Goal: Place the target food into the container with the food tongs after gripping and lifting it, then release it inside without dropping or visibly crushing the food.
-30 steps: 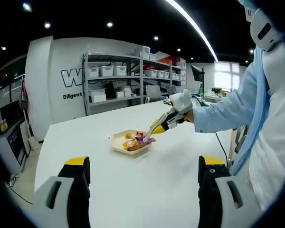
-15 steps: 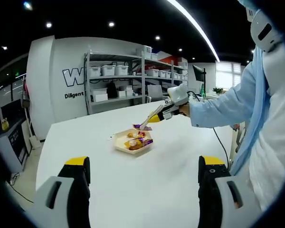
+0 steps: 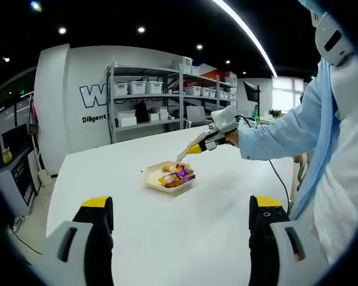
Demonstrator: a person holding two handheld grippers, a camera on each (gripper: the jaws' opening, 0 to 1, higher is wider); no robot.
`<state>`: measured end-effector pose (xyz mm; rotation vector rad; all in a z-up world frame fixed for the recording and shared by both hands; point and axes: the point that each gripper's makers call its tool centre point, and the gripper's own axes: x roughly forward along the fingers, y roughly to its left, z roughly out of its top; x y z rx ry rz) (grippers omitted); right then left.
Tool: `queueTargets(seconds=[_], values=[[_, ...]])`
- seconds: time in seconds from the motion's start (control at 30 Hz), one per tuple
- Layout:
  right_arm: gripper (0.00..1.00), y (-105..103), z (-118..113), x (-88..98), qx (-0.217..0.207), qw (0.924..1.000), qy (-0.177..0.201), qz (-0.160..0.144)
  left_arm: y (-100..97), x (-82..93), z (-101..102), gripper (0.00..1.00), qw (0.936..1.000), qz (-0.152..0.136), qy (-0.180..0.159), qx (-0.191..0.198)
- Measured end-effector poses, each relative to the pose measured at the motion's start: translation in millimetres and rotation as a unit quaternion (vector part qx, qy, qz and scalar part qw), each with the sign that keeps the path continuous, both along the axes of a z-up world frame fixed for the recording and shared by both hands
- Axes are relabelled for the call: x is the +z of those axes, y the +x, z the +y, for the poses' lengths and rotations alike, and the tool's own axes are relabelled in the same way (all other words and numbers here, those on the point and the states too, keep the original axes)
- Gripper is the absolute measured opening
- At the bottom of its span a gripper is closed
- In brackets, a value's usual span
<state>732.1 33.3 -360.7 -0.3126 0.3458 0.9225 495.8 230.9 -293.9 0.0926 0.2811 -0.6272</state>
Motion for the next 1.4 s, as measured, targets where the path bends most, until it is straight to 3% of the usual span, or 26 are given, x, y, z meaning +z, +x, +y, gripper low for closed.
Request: queueTargets(seconds=[0.4, 0.67, 1.03, 1.4], values=[[0.13, -18, 1, -2.7, 0.008, 0.9999, 0.004, 0.005, -1.5, -1.0, -5, 0.92, 1.0000, -0.001, -0.002, -0.009], [0.13, -53, 4, -4.3, 0.018, 0.9997, 0.007, 0.012, -1.6, -3.5, -14, 0.92, 0.9998, -0.001, -0.007, -0.019], [0.13, -78, 1, -8.9, 0.021, 0.9994, 0.014, 0.025, 0.8, -3.3, -26, 0.91, 0.9994, -0.002, -0.011, -0.034], [0.13, -114, 11, -14.2, 0.050, 0.9981, 0.018, 0.032, 1.6, -6.6, -33, 0.91, 0.9989, -0.001, -0.015, -0.045]])
